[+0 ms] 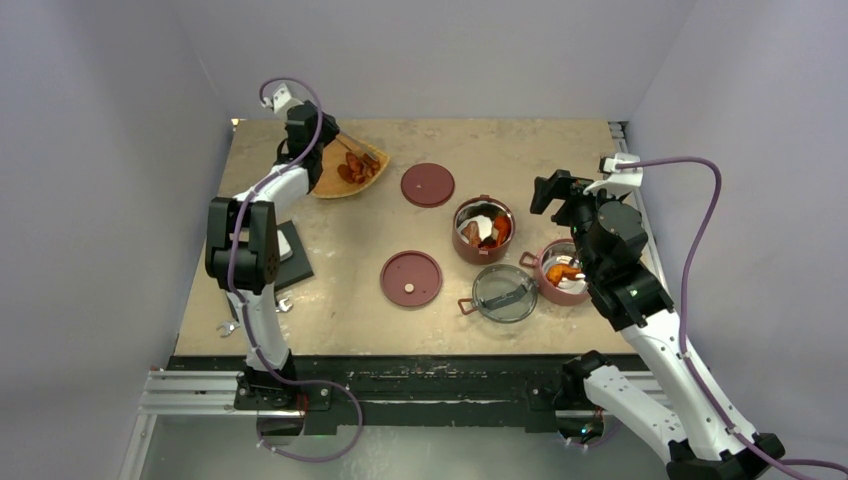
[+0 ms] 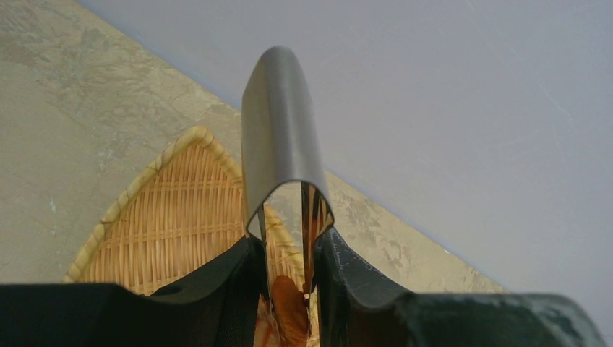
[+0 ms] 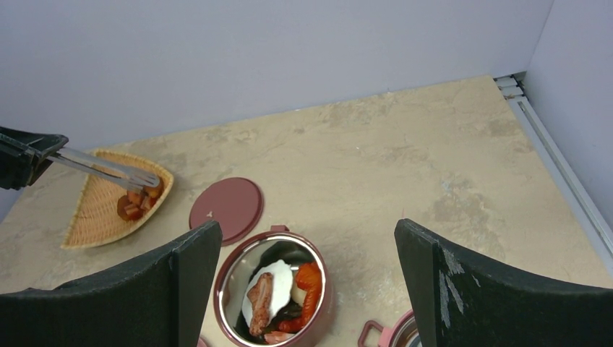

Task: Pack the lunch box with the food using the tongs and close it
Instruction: Pick up the fake food from the plate.

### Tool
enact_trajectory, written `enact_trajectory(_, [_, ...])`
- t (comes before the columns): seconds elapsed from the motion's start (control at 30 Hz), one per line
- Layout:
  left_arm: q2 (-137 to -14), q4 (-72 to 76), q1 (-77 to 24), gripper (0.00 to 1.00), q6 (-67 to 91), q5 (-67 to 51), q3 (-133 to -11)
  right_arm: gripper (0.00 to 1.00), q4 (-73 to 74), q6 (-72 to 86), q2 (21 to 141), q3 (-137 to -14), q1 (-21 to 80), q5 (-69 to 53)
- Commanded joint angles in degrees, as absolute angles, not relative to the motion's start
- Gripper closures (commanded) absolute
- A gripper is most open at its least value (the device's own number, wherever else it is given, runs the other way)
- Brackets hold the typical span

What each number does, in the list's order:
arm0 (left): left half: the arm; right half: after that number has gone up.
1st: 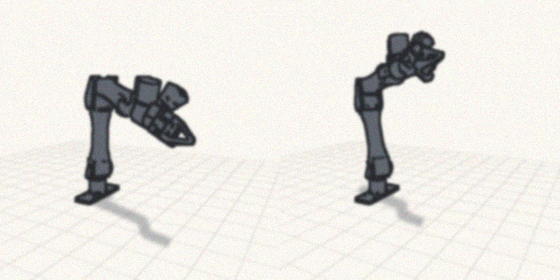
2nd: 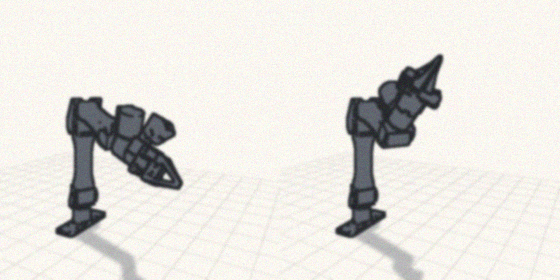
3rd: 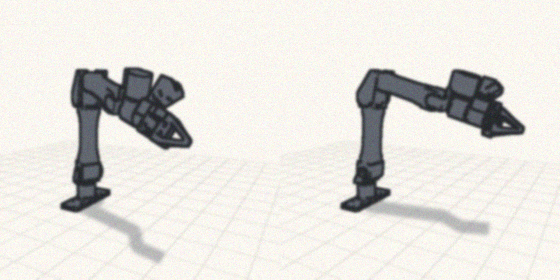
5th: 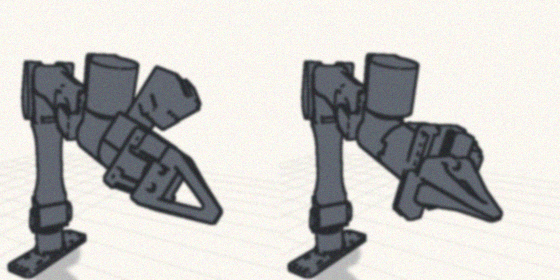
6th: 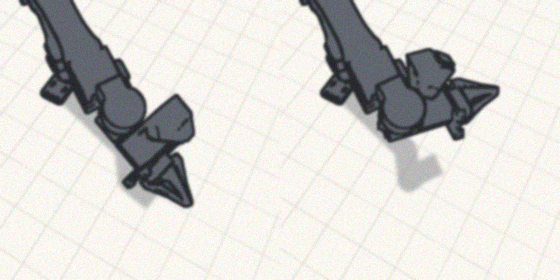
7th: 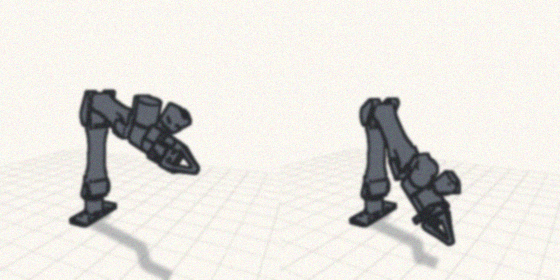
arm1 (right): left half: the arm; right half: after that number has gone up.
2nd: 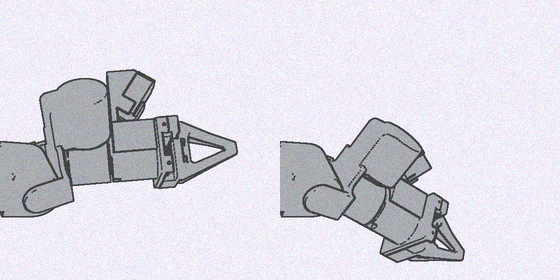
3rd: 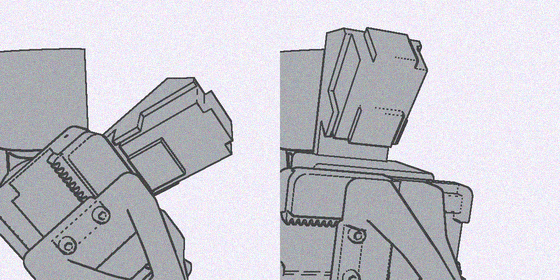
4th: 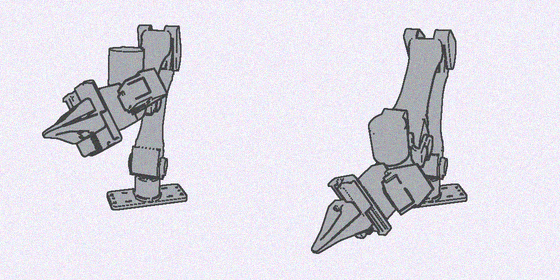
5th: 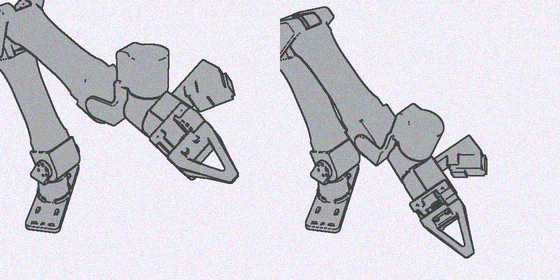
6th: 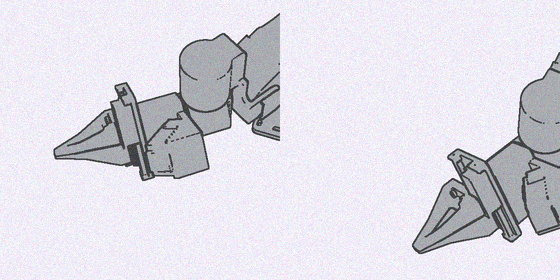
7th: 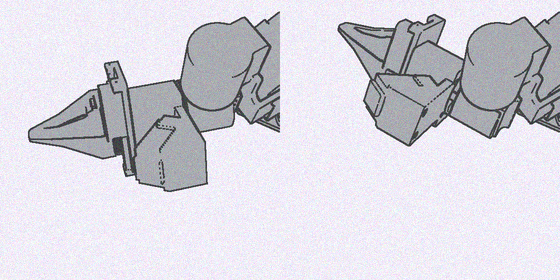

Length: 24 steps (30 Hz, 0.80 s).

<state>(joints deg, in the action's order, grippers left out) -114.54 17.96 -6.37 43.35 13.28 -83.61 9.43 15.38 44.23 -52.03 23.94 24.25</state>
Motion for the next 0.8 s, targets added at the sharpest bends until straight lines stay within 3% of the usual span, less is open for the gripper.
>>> enact_trajectory(0.0, [-111.1, 22.1, -6.2, 0.8, 45.1, 12.2, -82.1, 0.07, 8.0, 15.2, 43.5, -51.7, 23.7, 23.5])
enact_trajectory(0.5, [-98.6, 25.6, -5.2, 0.86, 45.6, 13.8, -71.5, 0.07, 7.9, 15.9, 43.0, -51.7, 23.7, 23.1])
enact_trajectory(0.77, [-89.1, 27.1, -6.3, 0.85, 48.4, 6.7, -65.5, 0.07, 7.3, 15.7, 42.4, -52.4, 23.7, 23.5])
